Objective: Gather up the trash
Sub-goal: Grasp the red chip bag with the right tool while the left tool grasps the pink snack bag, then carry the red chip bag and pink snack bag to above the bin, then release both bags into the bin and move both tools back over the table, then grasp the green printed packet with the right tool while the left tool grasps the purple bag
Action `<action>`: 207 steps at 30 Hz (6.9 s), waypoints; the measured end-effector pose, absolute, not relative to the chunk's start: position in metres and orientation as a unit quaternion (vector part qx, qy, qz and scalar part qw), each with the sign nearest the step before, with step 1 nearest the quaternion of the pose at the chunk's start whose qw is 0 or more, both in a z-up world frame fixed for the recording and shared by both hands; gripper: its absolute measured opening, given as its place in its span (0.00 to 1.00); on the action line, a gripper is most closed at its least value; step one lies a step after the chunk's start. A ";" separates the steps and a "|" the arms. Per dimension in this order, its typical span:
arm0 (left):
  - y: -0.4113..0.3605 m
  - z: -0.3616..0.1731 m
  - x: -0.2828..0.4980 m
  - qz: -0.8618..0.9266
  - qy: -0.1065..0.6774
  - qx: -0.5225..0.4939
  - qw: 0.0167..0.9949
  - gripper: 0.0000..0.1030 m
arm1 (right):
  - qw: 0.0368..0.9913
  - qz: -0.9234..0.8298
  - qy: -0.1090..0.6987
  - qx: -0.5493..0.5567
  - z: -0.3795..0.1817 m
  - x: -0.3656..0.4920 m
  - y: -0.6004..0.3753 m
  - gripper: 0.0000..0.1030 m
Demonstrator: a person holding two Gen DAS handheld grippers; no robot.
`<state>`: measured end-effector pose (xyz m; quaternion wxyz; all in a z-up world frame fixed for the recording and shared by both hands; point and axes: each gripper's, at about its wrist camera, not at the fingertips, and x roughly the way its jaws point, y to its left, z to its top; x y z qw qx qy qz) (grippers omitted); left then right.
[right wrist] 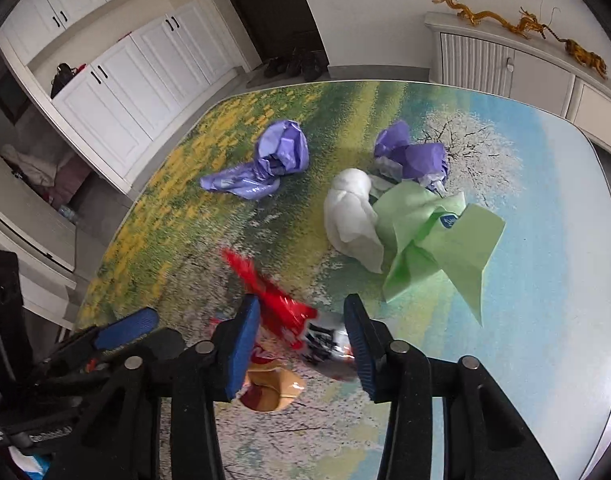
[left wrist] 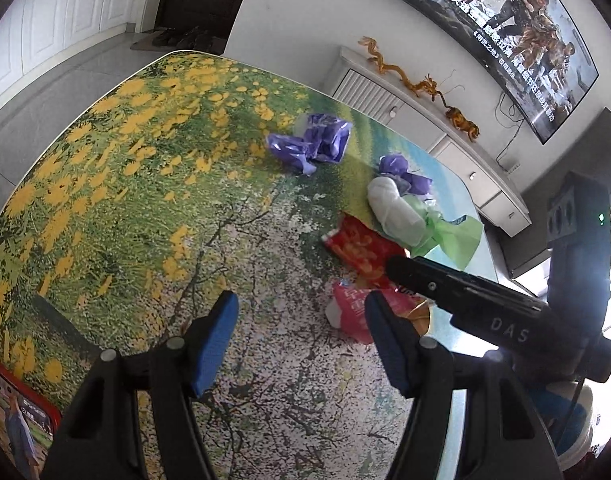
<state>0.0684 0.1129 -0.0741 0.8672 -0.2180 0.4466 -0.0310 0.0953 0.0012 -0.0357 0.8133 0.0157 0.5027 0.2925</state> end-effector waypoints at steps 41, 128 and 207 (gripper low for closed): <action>0.104 -0.075 0.072 -0.044 0.451 -0.203 0.868 0.62 | 0.759 0.402 0.512 -0.028 -0.035 0.128 0.025 0.38; -0.325 -0.037 0.077 -0.406 0.479 -0.021 0.778 0.35 | 0.847 -0.093 0.418 0.316 -0.080 -0.074 -0.454 0.25; 0.115 -0.086 0.253 0.025 0.450 -0.157 0.879 0.33 | 0.836 0.263 0.473 0.086 -0.063 0.169 -0.047 0.52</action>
